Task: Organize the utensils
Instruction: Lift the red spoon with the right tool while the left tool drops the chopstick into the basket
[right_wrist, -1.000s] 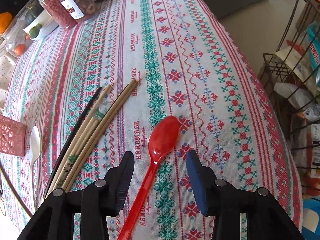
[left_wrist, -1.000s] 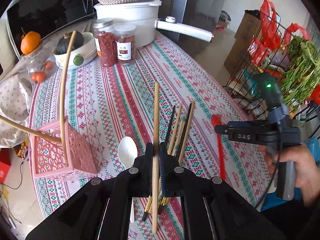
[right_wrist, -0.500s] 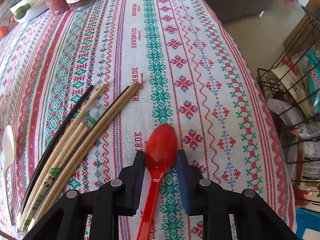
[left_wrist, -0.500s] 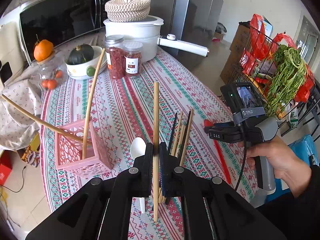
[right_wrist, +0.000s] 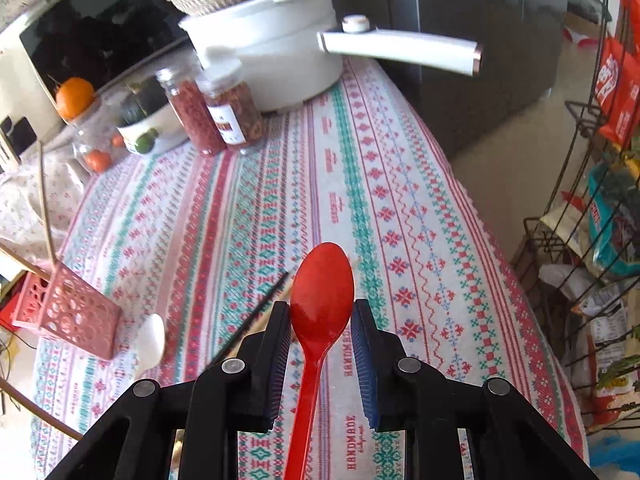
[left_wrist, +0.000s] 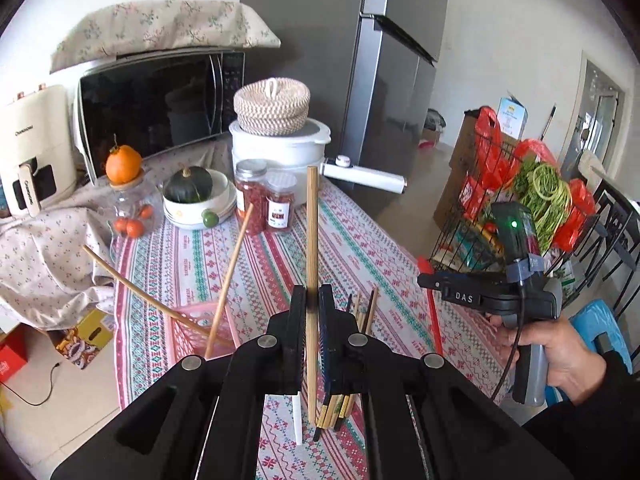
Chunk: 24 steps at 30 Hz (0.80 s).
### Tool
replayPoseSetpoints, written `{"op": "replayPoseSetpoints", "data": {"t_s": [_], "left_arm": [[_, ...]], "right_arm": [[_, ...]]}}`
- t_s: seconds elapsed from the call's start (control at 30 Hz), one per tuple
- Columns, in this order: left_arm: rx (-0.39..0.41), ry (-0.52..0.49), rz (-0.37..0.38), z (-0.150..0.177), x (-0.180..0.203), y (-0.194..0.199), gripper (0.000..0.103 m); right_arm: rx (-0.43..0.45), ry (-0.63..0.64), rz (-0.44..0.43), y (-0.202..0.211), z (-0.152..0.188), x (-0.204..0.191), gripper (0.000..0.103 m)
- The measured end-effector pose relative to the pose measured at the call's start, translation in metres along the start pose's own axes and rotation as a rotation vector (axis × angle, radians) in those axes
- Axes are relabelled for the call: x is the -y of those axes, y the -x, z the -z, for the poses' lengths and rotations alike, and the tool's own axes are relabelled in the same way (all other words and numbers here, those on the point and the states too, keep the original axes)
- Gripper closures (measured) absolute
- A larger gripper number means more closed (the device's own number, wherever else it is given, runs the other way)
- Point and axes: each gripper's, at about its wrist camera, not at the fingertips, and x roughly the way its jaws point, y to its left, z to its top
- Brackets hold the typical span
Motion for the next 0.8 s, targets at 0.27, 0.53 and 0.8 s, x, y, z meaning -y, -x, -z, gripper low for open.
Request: {"op": "replayPoseSetpoints", "data": {"t_s": [0.27, 0.53, 0.8], "left_arm": [[0.219, 0.042, -0.104, -0.017, -0.021, 0.04, 0.097], [0.329, 0.094, -0.232, -0.018, -0.056, 0.027, 0.097], [0.233, 0.194, -0.263, -0.006, -0.091, -0.024, 0.097]], "right_arm": [[0.167, 0.036, -0.046, 0.04, -0.008, -0.032, 0.076], [0.185, 0.078, -0.06, 0.04, -0.009, -0.05, 0.076], [0.178, 0.103, -0.049, 0.035, -0.006, -0.059, 0.076]]}}
